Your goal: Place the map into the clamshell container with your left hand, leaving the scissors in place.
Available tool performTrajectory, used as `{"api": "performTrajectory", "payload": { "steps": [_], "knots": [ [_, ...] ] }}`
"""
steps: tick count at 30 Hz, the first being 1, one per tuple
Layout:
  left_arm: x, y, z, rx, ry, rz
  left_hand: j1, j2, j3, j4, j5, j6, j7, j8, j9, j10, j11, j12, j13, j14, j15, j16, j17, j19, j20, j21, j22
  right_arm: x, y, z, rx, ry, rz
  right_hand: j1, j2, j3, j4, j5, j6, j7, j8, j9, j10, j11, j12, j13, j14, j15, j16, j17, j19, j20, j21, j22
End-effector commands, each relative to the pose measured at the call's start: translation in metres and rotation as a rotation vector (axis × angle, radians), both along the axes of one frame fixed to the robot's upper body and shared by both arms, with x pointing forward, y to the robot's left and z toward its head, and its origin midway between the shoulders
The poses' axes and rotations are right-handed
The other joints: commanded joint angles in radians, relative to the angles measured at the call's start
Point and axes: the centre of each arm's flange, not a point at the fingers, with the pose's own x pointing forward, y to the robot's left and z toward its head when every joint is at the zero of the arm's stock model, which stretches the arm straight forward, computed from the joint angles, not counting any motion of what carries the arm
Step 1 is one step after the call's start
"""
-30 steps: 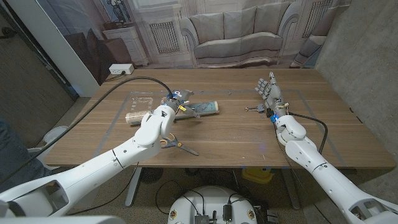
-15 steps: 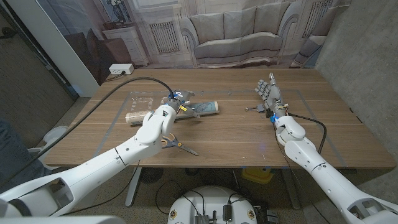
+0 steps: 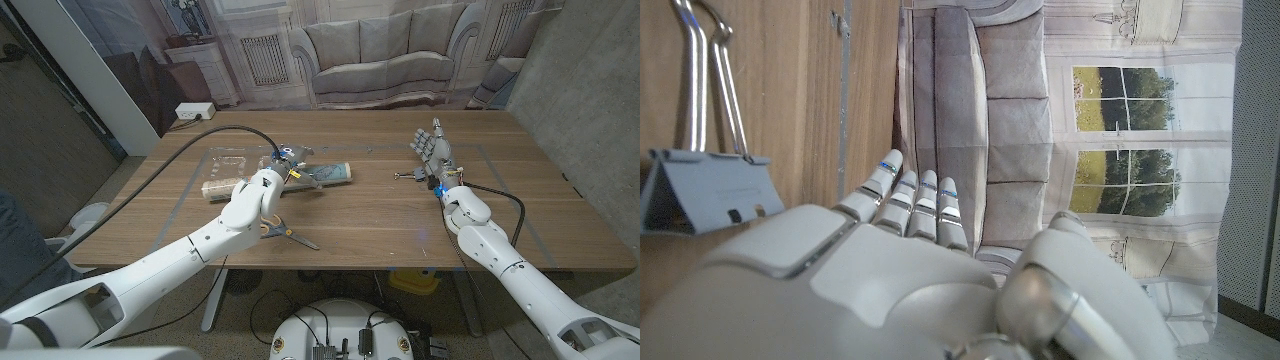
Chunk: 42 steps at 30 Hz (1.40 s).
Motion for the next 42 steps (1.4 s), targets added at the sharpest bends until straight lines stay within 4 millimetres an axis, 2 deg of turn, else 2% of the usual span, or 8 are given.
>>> {"api": "performTrajectory", "payload": {
  "steps": [1, 17, 28, 31, 33, 36, 42],
  "knots": [
    [0.006, -0.006, -0.004, -0.002, 0.009, -0.02, 0.005, 0.007, -0.008, -0.003, 0.0, 0.012, 0.001, 0.007, 0.003, 0.008, -0.001, 0.011, 0.006, 0.011, -0.082, 0.003, 0.003, 0.008, -0.016, 0.006, 0.002, 0.002, -0.002, 0.002, -0.003, 0.003, 0.001, 0.004, 0.003, 0.002, -0.009, 0.001, 0.009, 0.001, 0.0, 0.005, 0.01, 0.0, -0.003, 0.005, 0.008, 0.002, 0.0, 0.003, 0.01, 0.0, -0.002, 0.005],
    [0.011, -0.009, -0.01, -0.004, 0.014, -0.026, 0.025, 0.024, -0.008, -0.006, 0.002, 0.032, 0.001, 0.009, 0.003, 0.025, 0.0, 0.012, 0.006, 0.03, -0.086, 0.005, 0.004, 0.034, -0.011, 0.014, 0.004, 0.005, -0.004, -0.002, 0.015, 0.007, 0.0, 0.006, 0.004, 0.002, -0.011, 0.0, 0.008, 0.003, -0.001, 0.005, 0.008, 0.0, -0.004, 0.005, 0.008, 0.001, -0.002, 0.003, 0.012, -0.001, -0.008, 0.005],
    [0.016, -0.008, -0.013, -0.013, 0.02, -0.036, 0.04, 0.034, -0.008, -0.009, 0.004, 0.04, 0.003, 0.009, 0.003, 0.036, -0.008, 0.012, 0.006, 0.038, -0.086, 0.005, 0.004, 0.042, -0.008, 0.015, 0.004, 0.006, -0.003, -0.003, 0.016, 0.013, -0.001, 0.007, 0.005, 0.002, -0.012, -0.001, 0.01, 0.003, 0.0, 0.005, 0.008, 0.0, -0.004, 0.005, 0.007, -0.001, -0.002, 0.003, 0.014, -0.001, -0.011, 0.005],
    [0.017, -0.008, -0.014, -0.02, 0.024, -0.045, 0.045, 0.037, -0.008, -0.01, 0.004, 0.045, 0.002, 0.01, 0.003, 0.043, -0.007, 0.014, 0.006, 0.043, -0.087, 0.006, 0.004, 0.051, -0.008, 0.018, 0.005, 0.006, -0.002, -0.003, 0.015, 0.014, -0.001, 0.007, 0.005, 0.002, -0.012, -0.001, 0.01, 0.003, -0.001, 0.005, 0.009, 0.002, -0.004, 0.005, 0.008, 0.0, -0.002, 0.003, 0.014, -0.002, -0.012, 0.005],
    [0.018, -0.009, -0.015, -0.025, 0.027, -0.05, 0.061, 0.042, -0.007, -0.016, 0.005, 0.058, 0.01, 0.013, 0.003, 0.052, 0.001, 0.014, 0.006, 0.062, -0.091, 0.01, 0.003, 0.08, -0.015, 0.028, 0.004, 0.006, -0.001, -0.003, 0.015, 0.014, -0.002, 0.007, 0.005, 0.002, -0.013, -0.001, 0.01, 0.003, 0.0, 0.005, 0.009, 0.002, -0.004, 0.005, 0.007, -0.001, -0.002, 0.003, 0.015, -0.002, -0.013, 0.005],
    [0.018, -0.008, -0.015, -0.03, 0.028, -0.055, 0.073, 0.044, -0.008, -0.02, 0.005, 0.065, 0.015, 0.013, 0.003, 0.059, 0.006, 0.013, 0.005, 0.068, -0.088, 0.009, 0.002, 0.108, 0.001, 0.036, 0.002, 0.007, -0.001, -0.002, 0.013, 0.015, -0.002, 0.007, 0.006, 0.002, -0.013, -0.001, 0.01, 0.003, -0.001, 0.005, 0.009, 0.0, -0.004, 0.005, 0.007, 0.0, -0.002, 0.003, 0.015, -0.002, -0.014, 0.006],
    [0.018, -0.007, -0.018, -0.036, 0.022, -0.054, 0.082, 0.05, -0.008, -0.022, 0.005, 0.076, 0.014, 0.015, 0.003, 0.069, 0.002, 0.015, 0.005, 0.076, -0.09, 0.01, 0.002, 0.117, 0.007, 0.038, 0.002, 0.008, 0.001, -0.001, 0.011, 0.015, 0.0, 0.007, 0.006, 0.001, -0.013, -0.001, 0.01, 0.004, -0.001, 0.005, 0.008, 0.002, -0.005, 0.005, 0.008, -0.001, -0.002, 0.003, 0.016, -0.001, -0.016, 0.006]
  ]
}}
